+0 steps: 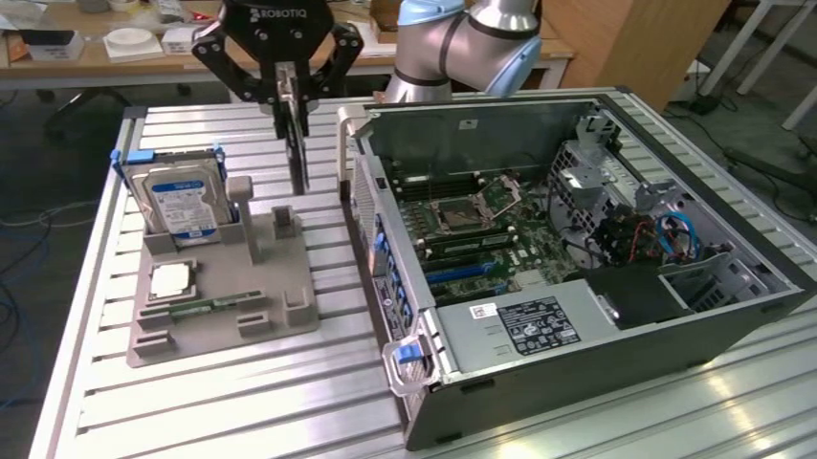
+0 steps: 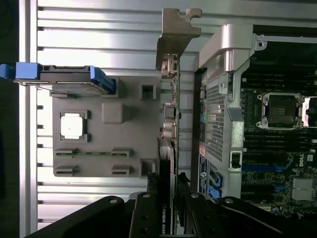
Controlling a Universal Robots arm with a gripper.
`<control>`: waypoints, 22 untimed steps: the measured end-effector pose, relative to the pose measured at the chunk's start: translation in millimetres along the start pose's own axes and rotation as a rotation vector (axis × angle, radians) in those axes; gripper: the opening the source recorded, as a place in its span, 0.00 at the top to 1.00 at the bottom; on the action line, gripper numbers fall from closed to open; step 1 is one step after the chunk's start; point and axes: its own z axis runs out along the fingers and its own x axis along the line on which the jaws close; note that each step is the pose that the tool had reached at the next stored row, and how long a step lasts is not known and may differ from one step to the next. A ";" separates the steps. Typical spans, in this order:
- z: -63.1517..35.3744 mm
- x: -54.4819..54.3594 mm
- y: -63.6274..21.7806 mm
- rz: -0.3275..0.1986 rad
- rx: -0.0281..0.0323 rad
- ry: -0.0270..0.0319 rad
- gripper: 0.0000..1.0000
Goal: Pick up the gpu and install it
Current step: 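Pick up the gpu and move the gpu toward the slot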
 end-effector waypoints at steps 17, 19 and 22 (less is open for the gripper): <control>0.9 -48.8 -0.4 0.000 -0.0001 0.0011 0.75; 1.0 -55.9 -0.5 0.000 -0.0001 0.0012 0.75; 1.2 -62.4 -0.5 0.000 -0.0002 0.0011 0.75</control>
